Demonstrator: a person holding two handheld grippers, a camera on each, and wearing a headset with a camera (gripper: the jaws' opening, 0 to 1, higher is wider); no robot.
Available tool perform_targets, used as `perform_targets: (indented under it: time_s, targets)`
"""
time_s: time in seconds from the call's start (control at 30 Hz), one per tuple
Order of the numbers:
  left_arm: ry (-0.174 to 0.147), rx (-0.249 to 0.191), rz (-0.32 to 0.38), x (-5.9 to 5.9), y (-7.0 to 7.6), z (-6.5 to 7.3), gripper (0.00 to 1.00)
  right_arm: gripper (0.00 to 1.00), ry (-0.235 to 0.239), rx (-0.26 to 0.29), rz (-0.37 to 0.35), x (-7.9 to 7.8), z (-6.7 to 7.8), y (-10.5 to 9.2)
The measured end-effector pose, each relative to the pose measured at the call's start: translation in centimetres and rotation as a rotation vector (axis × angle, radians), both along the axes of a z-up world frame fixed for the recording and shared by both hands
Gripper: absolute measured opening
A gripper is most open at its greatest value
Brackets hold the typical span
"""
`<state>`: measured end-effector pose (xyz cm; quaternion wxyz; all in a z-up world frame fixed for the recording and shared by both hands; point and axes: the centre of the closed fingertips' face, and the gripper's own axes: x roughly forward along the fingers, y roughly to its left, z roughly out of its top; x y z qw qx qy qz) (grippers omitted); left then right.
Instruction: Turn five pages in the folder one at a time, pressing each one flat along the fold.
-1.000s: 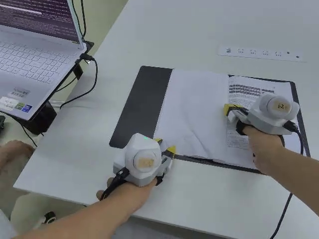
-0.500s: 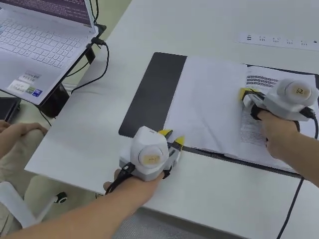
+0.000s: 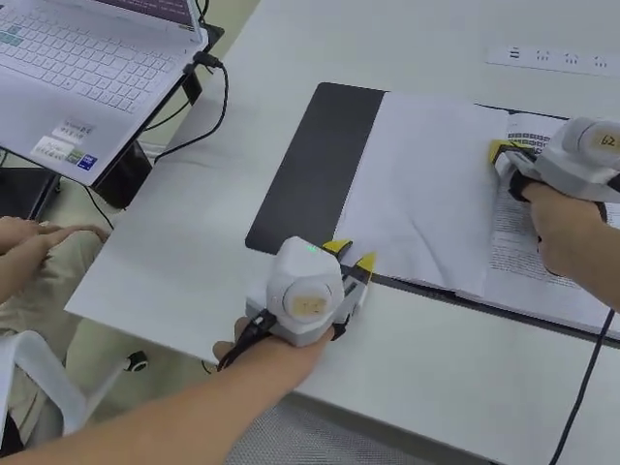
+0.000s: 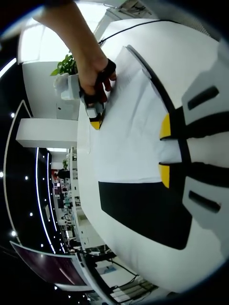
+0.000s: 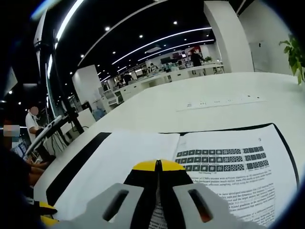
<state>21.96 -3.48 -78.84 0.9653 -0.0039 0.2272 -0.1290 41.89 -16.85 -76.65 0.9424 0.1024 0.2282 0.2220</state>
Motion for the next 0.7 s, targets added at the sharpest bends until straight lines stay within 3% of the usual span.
perform_targets:
  time_s: [0.07,0.33,0.47,0.7]
  targets:
    - [-0.001,-0.003,0.002,0.0,0.0,0.0,0.17,0.00,-0.001,-0.003,-0.002,1.0,-0.3,-0.1]
    - [0.000,-0.011,0.017,0.1,0.0,-0.1,0.17,0.00,-0.010,-0.029,-0.005,2.2,0.2,0.2]
    - [-0.002,-0.012,0.022,0.1,-0.1,-0.1,0.17,0.00,-0.012,-0.041,-0.011,4.2,-0.6,0.1]
    - [-0.005,-0.015,0.027,0.0,0.0,-0.1,0.17,0.00,-0.016,-0.051,-0.021,5.8,-1.2,0.1]
